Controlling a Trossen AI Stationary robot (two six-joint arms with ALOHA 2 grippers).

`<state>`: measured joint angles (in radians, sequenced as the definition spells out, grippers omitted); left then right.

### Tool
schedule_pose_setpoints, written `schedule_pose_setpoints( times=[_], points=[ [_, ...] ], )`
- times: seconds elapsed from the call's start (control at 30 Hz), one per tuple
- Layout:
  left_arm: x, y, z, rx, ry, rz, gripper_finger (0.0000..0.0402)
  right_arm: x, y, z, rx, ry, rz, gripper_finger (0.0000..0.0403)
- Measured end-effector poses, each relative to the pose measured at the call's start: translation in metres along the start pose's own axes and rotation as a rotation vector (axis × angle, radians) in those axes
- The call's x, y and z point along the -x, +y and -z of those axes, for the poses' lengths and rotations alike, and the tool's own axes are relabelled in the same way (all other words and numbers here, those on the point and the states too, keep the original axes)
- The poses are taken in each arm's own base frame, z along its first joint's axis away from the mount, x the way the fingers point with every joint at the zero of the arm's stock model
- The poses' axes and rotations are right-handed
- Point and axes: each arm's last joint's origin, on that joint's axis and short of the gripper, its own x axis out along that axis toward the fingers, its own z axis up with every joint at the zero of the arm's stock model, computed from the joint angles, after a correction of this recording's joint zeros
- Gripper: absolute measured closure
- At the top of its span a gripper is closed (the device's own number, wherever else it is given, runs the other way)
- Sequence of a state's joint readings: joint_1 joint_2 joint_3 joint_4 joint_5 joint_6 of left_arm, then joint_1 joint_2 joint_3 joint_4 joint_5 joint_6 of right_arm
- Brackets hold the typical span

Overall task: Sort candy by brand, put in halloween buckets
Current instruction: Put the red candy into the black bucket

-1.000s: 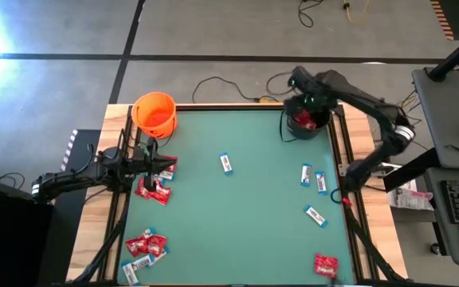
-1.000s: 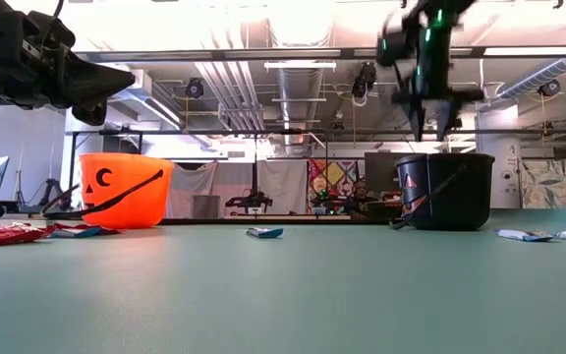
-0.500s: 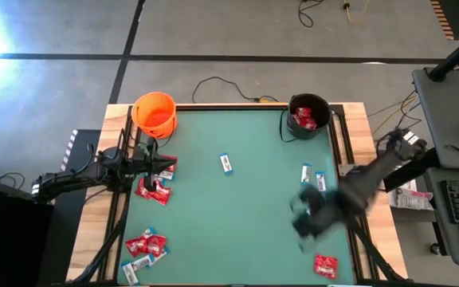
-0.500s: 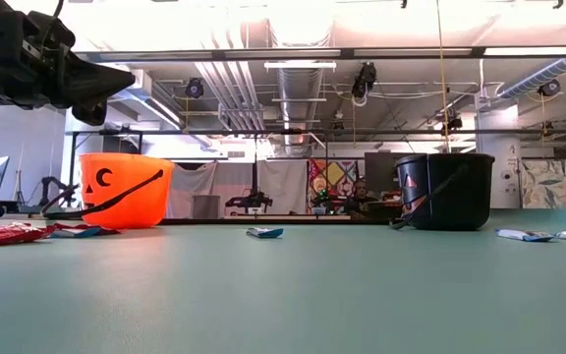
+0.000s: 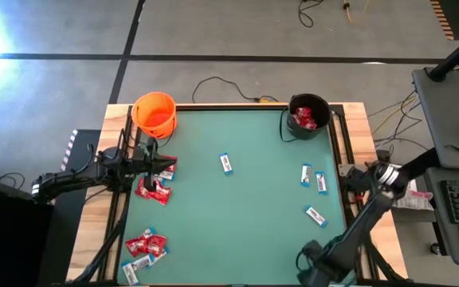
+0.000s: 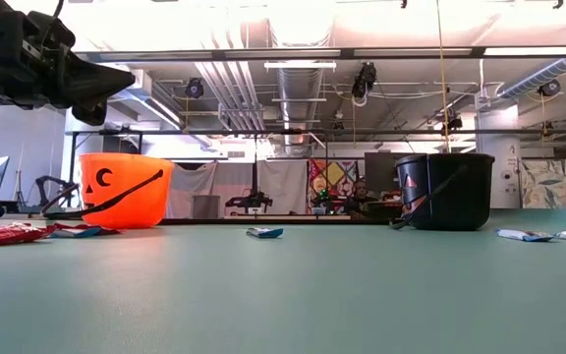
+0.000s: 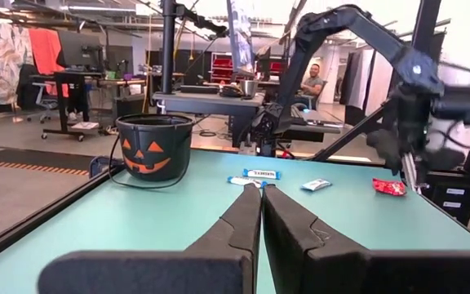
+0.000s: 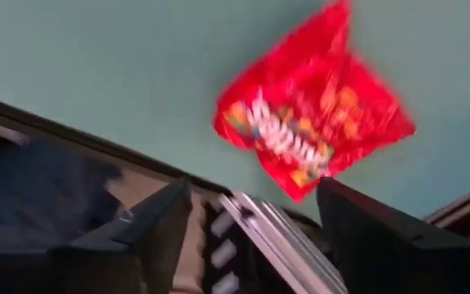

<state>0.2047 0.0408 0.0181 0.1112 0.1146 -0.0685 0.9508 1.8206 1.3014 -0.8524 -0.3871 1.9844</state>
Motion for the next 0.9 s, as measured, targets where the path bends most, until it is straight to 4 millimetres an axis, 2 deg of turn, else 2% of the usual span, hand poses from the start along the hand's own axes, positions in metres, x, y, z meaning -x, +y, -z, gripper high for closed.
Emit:
schedule_pose_setpoints(
  times=[0.07, 0.17, 0.43, 0.57, 0.9],
  points=[
    [0.0, 0.0, 0.0, 0.0, 0.0, 0.0, 0.0402, -0.013, 0.003, -0.002, 0.022, 0.064, 0.059, 0.0124],
    [0.0, 0.0, 0.0, 0.0, 0.0, 0.0, 0.0402, -0.022, 0.004, -0.005, 0.035, 0.088, 0.098, 0.0096],
    [0.0, 0.0, 0.0, 0.0, 0.0, 0.0, 0.0402, -0.016, -0.002, -0.006, 0.053, 0.068, 0.138, 0.0042],
    [0.0, 0.0, 0.0, 0.0, 0.0, 0.0, 0.0402, -0.019, -0.006, -0.018, 0.086, 0.059, 0.166, 0.0037],
    [0.0, 0.0, 0.0, 0.0, 0.0, 0.0, 0.0402, -0.036, -0.01, -0.059, 0.205, 0.142, 0.08, 0.0038]
  ],
)
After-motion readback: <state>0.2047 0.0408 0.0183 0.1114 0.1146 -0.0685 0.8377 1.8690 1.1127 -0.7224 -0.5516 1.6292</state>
